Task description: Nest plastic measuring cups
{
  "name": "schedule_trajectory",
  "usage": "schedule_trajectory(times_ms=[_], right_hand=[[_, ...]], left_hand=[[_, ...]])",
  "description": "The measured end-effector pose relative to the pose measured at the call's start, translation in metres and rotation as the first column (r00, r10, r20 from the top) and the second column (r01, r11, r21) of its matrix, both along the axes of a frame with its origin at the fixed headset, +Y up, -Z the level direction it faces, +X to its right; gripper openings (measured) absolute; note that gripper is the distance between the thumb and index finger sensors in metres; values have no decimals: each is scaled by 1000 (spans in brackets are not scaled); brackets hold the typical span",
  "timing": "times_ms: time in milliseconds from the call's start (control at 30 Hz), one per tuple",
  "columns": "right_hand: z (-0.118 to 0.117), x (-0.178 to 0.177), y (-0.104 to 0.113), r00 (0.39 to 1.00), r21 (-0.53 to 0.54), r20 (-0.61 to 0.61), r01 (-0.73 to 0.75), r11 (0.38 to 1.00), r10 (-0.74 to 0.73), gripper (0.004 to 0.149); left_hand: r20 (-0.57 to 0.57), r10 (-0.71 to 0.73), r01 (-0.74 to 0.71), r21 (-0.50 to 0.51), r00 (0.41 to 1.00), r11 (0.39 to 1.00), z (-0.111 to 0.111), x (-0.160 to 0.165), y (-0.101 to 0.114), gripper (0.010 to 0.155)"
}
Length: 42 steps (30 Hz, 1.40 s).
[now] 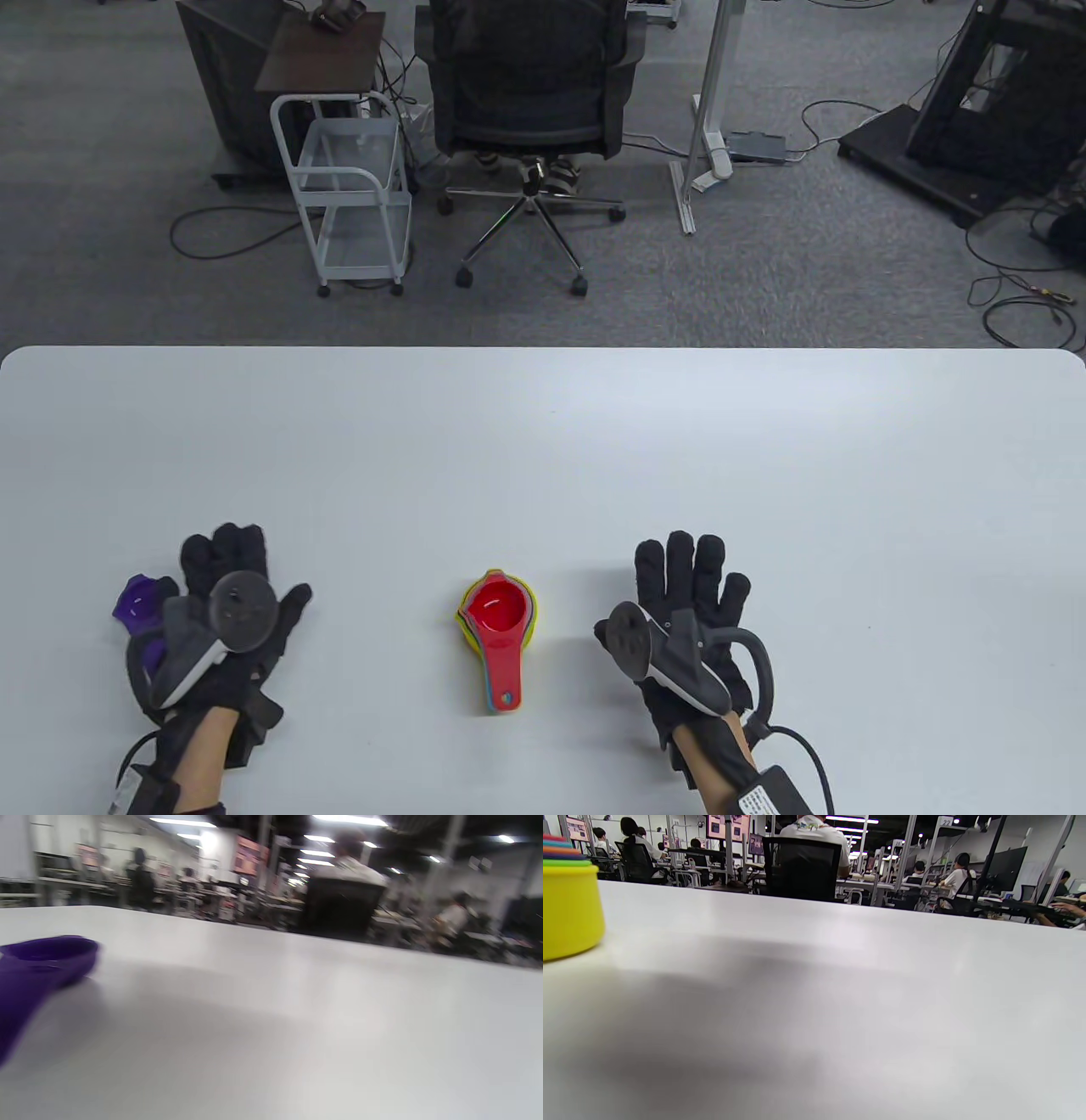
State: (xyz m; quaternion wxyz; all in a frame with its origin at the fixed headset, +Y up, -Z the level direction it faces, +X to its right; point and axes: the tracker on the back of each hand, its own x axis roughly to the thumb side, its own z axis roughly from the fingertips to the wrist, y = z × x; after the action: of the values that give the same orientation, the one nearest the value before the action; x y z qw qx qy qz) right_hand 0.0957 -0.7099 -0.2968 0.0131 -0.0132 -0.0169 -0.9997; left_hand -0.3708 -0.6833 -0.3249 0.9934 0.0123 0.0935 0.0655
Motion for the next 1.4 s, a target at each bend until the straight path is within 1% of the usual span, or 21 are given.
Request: schedule_trajectory(times_ms=[67, 100, 167, 267, 300, 333, 400, 433, 500, 533, 633, 800, 833, 900, 933, 1000, 1033, 1133, 1200, 1300, 1400], right_hand=[[1, 6, 1, 1000, 2, 9, 29, 1000, -29, 95], [0, 9, 0, 999, 0, 15, 51, 999, -51, 95], [-1, 12, -2, 998, -19, 26, 62, 998, -61, 95], [-5, 16, -8, 998, -67, 44, 58, 996, -55, 95], [-6, 17, -9, 997, -81, 51, 60, 995, -56, 95], [-7, 18, -11, 997, -90, 55, 64, 994, -59, 95], [-10, 21, -13, 995, -113, 71, 78, 991, -71, 95], [-10, 22, -15, 995, -120, 73, 82, 989, -74, 95], [-11, 24, -17, 994, -135, 76, 87, 987, -77, 95], [-10, 25, -17, 994, -143, 80, 91, 986, -80, 95], [-10, 25, -17, 992, -147, 79, 106, 984, -95, 95], [-7, 23, -14, 992, -133, 67, 119, 984, -110, 95], [-6, 22, -13, 991, -128, 64, 121, 984, -114, 95], [-4, 21, -11, 991, -122, 58, 125, 985, -119, 95], [-4, 20, -10, 991, -120, 56, 126, 985, -120, 95], [-3, 19, -9, 991, -115, 52, 125, 985, -120, 95], [-2, 19, -9, 992, -115, 51, 124, 986, -119, 95], [-2, 18, -9, 992, -119, 50, 125, 985, -120, 95], [-2, 19, -9, 991, -125, 55, 131, 983, -125, 95], [0, 20, -10, 989, -136, 66, 142, 980, -134, 96], [0, 22, -10, 987, -138, 74, 153, 979, -143, 96]], left_hand=[[-84, 108, -108, -1, 991, 994, -5, -28, -7, 86], [-133, 115, -119, -19, 984, 993, -9, -42, -13, 86], [-179, 65, -76, -53, 982, 996, -15, -57, -21, 80], [-196, -94, 56, -188, 976, 981, -31, -81, -41, 79], [-195, -97, 49, -239, 976, 970, -35, -87, -48, 80], [-188, -76, 24, -261, 979, 965, -36, -89, -54, 81], [-208, 23, -86, -300, 978, 950, -38, -91, -70, 84], [-211, 24, -96, -339, 977, 936, -39, -91, -76, 86], [-180, -36, -37, -385, 983, 922, -39, -89, -81, 86], [-169, -64, -6, -384, 983, 923, -39, -86, -79, 81], [-160, -66, -1, -382, 985, 924, -39, -83, -79, 69], [-95, -76, 37, -356, 993, 934, -39, -71, -76, 68], [-77, -63, 33, -334, 995, 942, -39, -65, -74, 69], [-7, 14, -15, -190, 1000, 982, -38, -41, -62, 69], [39, 59, -53, -141, 998, 989, -37, -24, -54, 69], [150, 128, -118, -73, 980, 990, -30, 17, -36, 70], [217, 147, -143, -34, 965, 989, -23, 49, -25, 70], [365, 133, -128, -39, 921, 991, -3, 132, -6, 71], [434, 123, -119, -36, 893, 992, 6, 180, 1, 71], [451, 107, -84, -71, 886, 994, 8, 232, 0, 71], [450, 115, -62, -131, 886, 990, 6, 259, -8, 71]])
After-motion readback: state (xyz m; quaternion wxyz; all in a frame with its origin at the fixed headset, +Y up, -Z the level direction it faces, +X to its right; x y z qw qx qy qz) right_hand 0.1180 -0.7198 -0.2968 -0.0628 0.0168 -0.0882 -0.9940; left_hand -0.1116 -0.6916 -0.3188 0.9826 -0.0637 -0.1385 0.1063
